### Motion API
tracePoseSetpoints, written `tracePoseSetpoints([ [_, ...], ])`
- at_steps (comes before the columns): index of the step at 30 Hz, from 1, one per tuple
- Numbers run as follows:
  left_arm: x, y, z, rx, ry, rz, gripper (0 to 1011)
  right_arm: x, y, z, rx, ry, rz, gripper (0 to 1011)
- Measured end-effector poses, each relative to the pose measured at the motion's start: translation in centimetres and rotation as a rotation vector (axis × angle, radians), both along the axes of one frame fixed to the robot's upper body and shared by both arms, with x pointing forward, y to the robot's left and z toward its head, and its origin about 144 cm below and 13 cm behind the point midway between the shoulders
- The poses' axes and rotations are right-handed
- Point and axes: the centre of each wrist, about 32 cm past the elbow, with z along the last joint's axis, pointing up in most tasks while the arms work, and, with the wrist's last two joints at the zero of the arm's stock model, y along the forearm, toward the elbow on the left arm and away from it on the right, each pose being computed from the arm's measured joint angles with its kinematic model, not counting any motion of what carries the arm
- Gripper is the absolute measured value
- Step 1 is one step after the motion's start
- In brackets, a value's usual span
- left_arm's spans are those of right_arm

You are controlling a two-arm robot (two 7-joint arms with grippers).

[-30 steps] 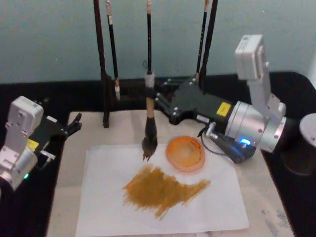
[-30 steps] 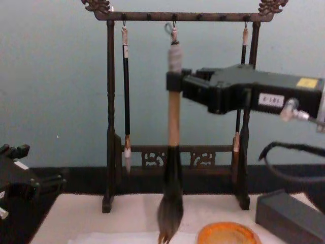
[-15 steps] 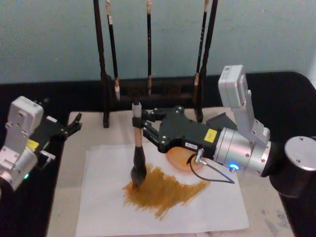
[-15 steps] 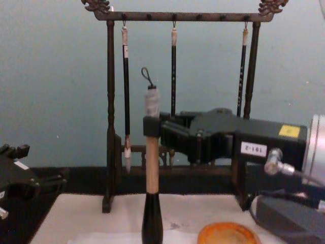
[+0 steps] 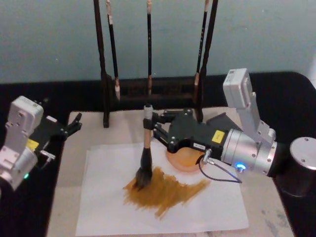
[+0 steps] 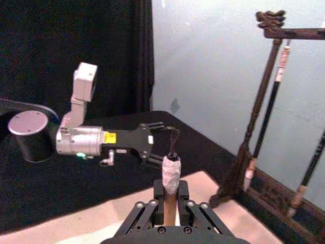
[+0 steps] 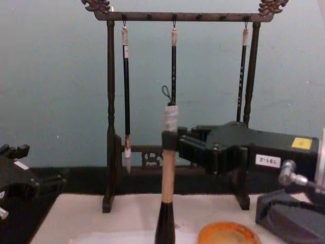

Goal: Pick up the brush from the inkstone, write on the paper, then place the brush back to its original position.

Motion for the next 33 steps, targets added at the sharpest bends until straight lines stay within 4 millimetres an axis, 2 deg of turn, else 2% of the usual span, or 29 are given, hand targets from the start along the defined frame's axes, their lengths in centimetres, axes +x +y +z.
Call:
tracePoseSetpoints([
  [8,0.0,0.0,0.0,0.0,0.0,0.0,1010,0.3,-1.2,0.3,0.0,-0.013,-0.05,160],
  [17,0.0,0.0,0.0,0.0,0.0,0.0,1009,0.4,-1.7,0.5,0.006,-0.021,-0.069,160],
  [25,0.0,0.0,0.0,0.0,0.0,0.0,1009,0.3,-1.4,1.0,0.017,-0.037,-0.058,160],
  [33,0.0,0.0,0.0,0.0,0.0,0.0,1010,0.0,-0.1,1.9,0.037,-0.061,-0.007,160],
])
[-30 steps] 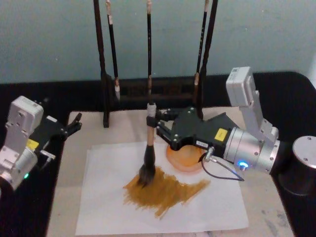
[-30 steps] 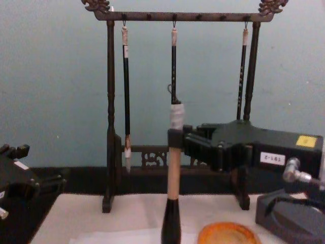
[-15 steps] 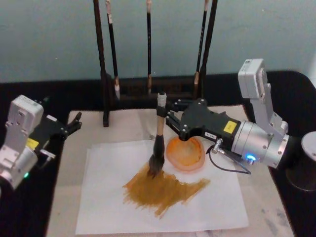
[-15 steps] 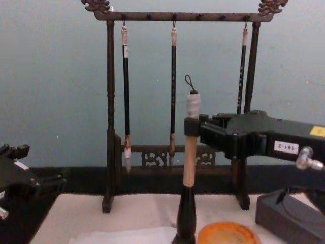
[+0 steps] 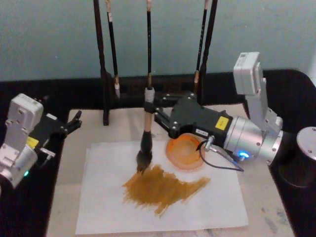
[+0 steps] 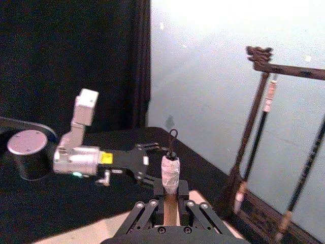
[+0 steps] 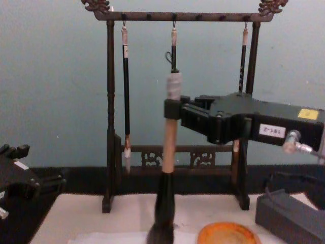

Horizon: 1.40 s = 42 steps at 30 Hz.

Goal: Pick up the brush from the inkstone, write on the paper, then place the brush back to its original position.

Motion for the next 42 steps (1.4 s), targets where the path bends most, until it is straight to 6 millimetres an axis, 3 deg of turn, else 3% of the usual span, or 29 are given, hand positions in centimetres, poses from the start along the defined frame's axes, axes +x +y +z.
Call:
tracePoseSetpoints([
  [12,0.0,0.0,0.0,0.0,0.0,0.0,1010,-0.3,1.2,-1.3,-0.008,0.043,0.043,160],
  [21,0.0,0.0,0.0,0.0,0.0,0.0,1010,-0.1,0.4,-2.3,-0.016,0.069,0.007,160],
  [42,0.0,0.0,0.0,0.0,0.0,0.0,1010,0.4,-1.4,-1.7,-0.012,0.05,-0.068,160],
])
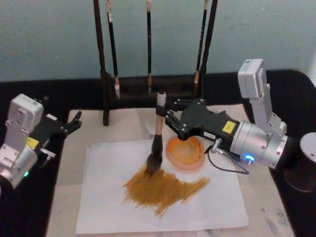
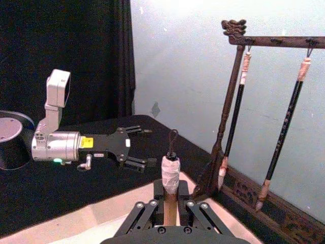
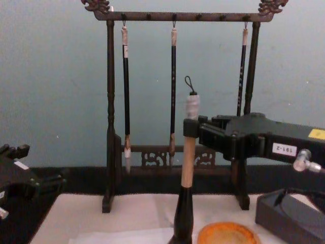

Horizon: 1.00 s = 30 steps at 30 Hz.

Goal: Pick up the brush from the inkstone, write on the paper, then place the brush back to its original position.

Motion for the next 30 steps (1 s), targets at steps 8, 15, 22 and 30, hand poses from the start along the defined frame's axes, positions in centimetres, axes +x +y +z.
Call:
tracePoseSetpoints([
  [8,0.0,0.0,0.0,0.0,0.0,0.0,1010,0.0,0.0,0.1,0.002,-0.007,-0.001,160],
  [15,0.0,0.0,0.0,0.0,0.0,0.0,1009,0.0,0.2,0.3,0.007,-0.016,0.006,160],
  [22,0.0,0.0,0.0,0.0,0.0,0.0,1010,-0.1,0.6,0.7,0.018,-0.032,0.022,160],
  [30,0.0,0.0,0.0,0.0,0.0,0.0,1010,-0.5,1.7,1.0,0.037,-0.044,0.064,160],
])
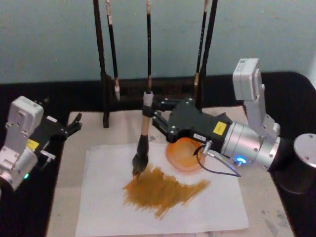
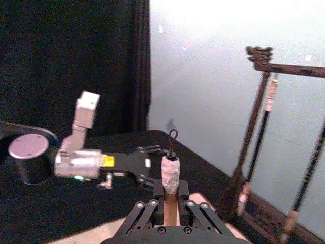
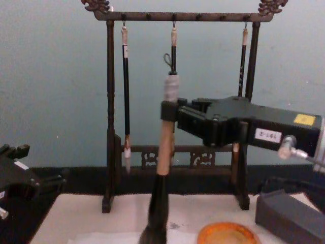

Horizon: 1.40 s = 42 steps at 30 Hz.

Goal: Pick up the brush from the inkstone, write on the paper, then place the brush back to its original position.

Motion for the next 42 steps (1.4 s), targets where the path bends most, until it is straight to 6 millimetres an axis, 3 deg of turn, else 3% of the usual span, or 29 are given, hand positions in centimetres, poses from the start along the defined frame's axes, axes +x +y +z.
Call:
tracePoseSetpoints([
  [11,0.0,0.0,0.0,0.0,0.0,0.0,1010,-0.5,1.6,-0.3,0.015,0.006,0.055,160],
  [42,0.0,0.0,0.0,0.0,0.0,0.0,1010,-0.3,0.7,-0.6,0.018,0.033,0.011,160],
])
